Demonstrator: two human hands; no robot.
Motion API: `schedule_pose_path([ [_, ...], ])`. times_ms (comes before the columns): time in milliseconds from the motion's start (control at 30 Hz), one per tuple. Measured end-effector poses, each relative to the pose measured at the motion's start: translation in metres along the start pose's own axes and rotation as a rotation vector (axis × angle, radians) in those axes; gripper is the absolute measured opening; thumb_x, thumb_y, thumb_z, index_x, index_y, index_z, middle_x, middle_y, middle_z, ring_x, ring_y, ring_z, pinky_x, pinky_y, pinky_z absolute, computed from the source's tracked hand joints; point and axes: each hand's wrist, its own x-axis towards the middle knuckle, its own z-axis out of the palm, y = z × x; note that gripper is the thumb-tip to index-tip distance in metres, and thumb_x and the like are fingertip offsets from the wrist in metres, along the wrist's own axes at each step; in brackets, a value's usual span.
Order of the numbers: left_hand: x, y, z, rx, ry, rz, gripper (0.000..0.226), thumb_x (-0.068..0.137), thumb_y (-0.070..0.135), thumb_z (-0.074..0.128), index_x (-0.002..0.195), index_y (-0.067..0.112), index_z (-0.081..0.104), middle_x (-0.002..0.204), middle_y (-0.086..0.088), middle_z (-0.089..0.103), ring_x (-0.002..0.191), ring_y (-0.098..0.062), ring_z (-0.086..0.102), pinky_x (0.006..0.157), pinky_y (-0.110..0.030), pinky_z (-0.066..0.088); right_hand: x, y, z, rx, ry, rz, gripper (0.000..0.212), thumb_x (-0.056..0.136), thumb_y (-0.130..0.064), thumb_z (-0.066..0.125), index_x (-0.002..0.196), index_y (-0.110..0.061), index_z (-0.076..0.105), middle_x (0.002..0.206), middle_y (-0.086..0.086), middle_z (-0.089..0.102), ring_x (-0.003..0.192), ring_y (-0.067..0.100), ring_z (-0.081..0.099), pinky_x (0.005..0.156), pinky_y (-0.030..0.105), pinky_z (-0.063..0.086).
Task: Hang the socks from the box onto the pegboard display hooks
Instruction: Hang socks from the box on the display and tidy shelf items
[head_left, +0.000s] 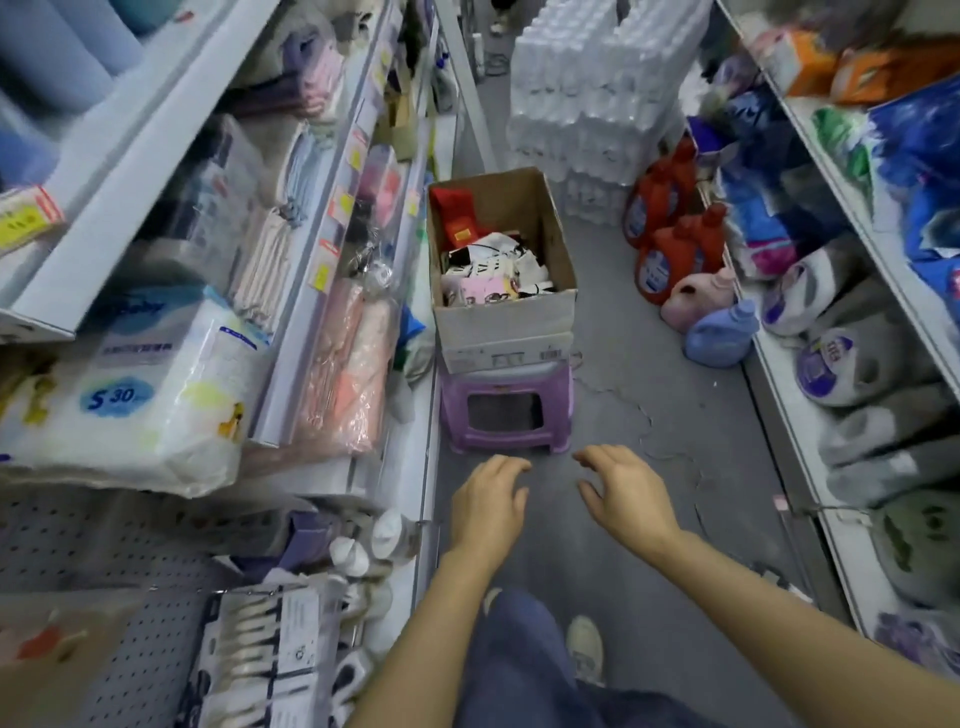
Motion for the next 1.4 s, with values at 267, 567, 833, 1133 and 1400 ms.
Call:
schedule_pose_path([
  [267,0.151,-0.024,-0.033,-0.019,0.106,-0.038,0.030,0.089,0.016,0.065,0.117,0.024,0.068,0.116,0.007,0.066,0.104,-0.016,0.062,0.084,-0.031,0.049,0.155,-0.004,-0.006,0.066,0.048,-0.008,0.023,0.077,-0.013,0.075,0.100,-0.015,0.069,0.093,-0.001,0.070,0.088,0.026,0.064,0.067,0.035,0.052],
  [567,0.317,-0.059,-0.074,-0.015,0.172,-0.034,0.021,0.091,0.015,0.067,0.111,0.019,0.071,0.109,0.002,0.069,0.097,-0.020,0.063,0.076,-0.031,0.050,0.305,0.005,-0.022,0.077,0.082,0.048,0.030,0.076,-0.007,0.075,0.105,-0.014,0.070,0.098,0.001,0.072,0.093,0.028,0.066,0.072,0.036,0.055],
  [833,0.409,-0.055,-0.025,0.154,-0.260,-0.046,0.036,0.091,0.013,0.062,0.124,0.026,0.064,0.121,0.000,0.065,0.113,-0.025,0.058,0.088,-0.036,0.049,0.375,0.052,-0.030,0.007,-0.061,0.034,0.025,0.083,-0.012,0.070,0.108,-0.016,0.069,0.102,0.000,0.071,0.099,0.026,0.062,0.077,0.035,0.050],
  [1133,0.451,-0.029,0.044,0.126,-0.525,0.052,0.032,0.093,0.018,0.056,0.120,0.027,0.069,0.115,-0.009,0.069,0.108,-0.031,0.062,0.078,-0.022,0.045,0.414,0.101,-0.030,-0.060,-0.168,-0.164,0.021,0.077,-0.010,0.075,0.096,-0.018,0.069,0.085,-0.002,0.066,0.080,0.026,0.062,0.062,0.026,0.043],
  [1400,0.492,-0.048,-0.036,-0.956,-0.190,-0.507,0.020,0.092,0.016,0.068,0.112,0.012,0.066,0.108,-0.011,0.072,0.092,-0.018,0.071,0.084,-0.031,0.059,0.465,0.066,-0.033,0.353,-0.269,0.026,0.058,0.090,-0.029,0.068,0.141,-0.016,0.044,0.127,-0.006,0.055,0.113,0.011,0.054,0.094,0.030,0.047],
])
